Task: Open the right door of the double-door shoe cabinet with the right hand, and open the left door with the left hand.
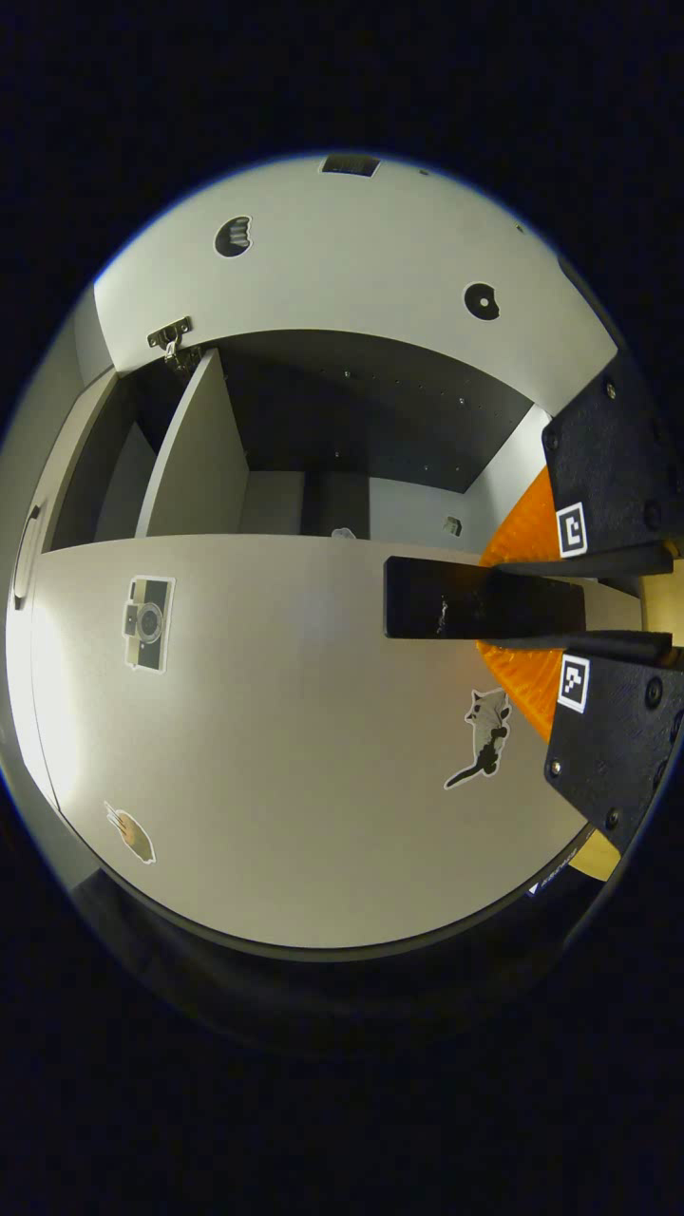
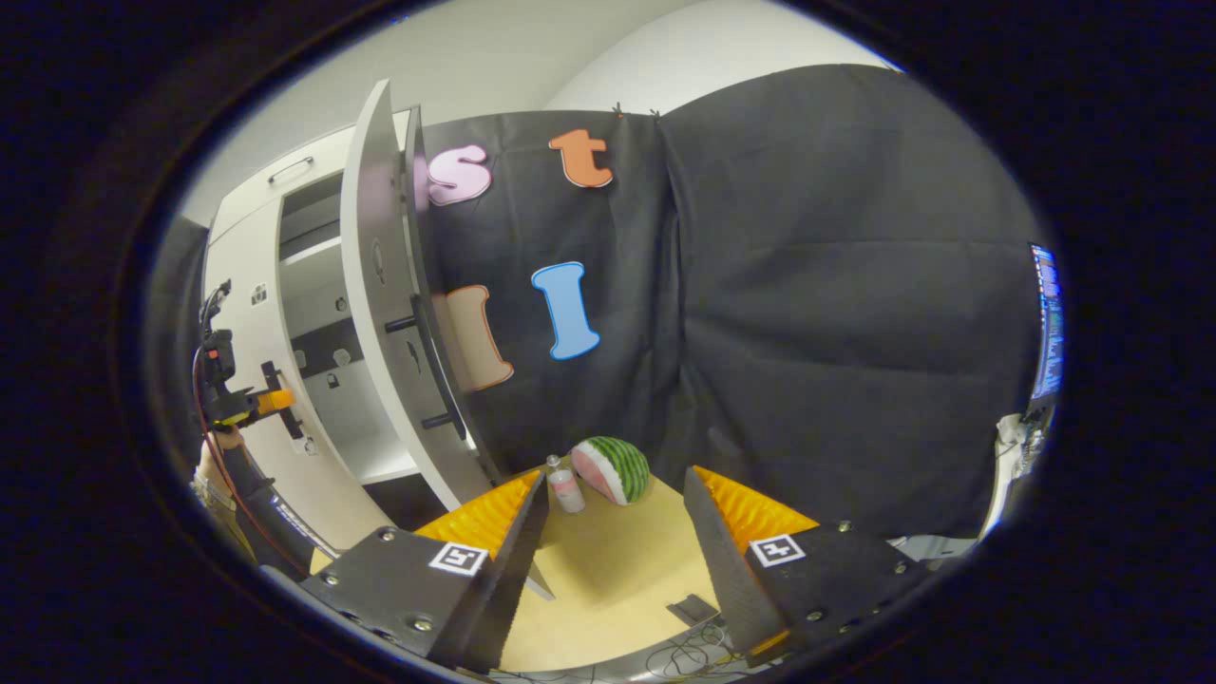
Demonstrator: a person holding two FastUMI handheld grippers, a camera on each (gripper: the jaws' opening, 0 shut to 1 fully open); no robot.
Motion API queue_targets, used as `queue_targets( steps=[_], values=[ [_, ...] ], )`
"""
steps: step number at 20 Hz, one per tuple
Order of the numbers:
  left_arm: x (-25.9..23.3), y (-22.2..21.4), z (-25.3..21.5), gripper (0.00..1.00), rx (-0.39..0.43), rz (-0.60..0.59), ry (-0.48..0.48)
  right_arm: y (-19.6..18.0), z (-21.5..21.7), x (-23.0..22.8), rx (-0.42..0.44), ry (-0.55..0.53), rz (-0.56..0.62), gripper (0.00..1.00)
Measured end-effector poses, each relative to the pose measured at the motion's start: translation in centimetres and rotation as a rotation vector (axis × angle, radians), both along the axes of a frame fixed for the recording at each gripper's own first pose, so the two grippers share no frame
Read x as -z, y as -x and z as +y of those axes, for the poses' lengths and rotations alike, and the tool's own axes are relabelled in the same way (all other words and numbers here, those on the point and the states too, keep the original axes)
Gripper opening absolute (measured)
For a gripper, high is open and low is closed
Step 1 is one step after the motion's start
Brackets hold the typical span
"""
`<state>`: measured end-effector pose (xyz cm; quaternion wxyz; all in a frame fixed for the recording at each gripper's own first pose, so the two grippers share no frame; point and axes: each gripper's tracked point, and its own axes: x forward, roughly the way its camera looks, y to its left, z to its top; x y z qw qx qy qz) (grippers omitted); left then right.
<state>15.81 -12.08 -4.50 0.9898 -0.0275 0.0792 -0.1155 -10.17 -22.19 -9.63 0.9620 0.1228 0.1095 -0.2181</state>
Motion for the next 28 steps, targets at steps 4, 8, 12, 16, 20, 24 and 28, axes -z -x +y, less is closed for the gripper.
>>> queue_targets(
  steps=[4, 8, 12, 16, 20, 24, 28],
  values=[
    [-0.1, 1.2, 0.1, 0.21, 0.029, -0.026, -0.016, -1.2, 0.4, -0.1, -0.023, -0.016, 0.000, 0.85],
    [-0.3, 2.7, 0.4, 0.20, 0.076, -0.045, -0.016, -2.6, 1.3, -0.3, -0.060, -0.011, -0.002, 0.85],
    [-0.3, 3.5, 0.9, 0.18, 0.083, -0.041, -0.020, -4.3, 2.1, -0.3, -0.106, 0.007, 0.016, 0.85],
    [-0.3, 3.9, 1.0, 0.16, 0.091, -0.040, -0.012, -6.2, 2.3, -0.5, -0.144, 0.027, 0.029, 0.85],
    [-0.4, 5.0, 1.5, 0.17, 0.096, -0.046, -0.017, -8.1, 1.8, -0.9, -0.164, 0.035, 0.033, 0.85],
    [-0.6, 6.6, 2.3, 0.17, 0.104, -0.045, -0.013, -9.5, 0.9, -1.0, -0.167, 0.033, 0.040, 0.85],
    [-0.7, 8.1, 3.3, 0.15, 0.096, -0.047, -0.020, -10.8, 0.4, -1.1, -0.174, 0.037, 0.037, 0.85]
  ],
)
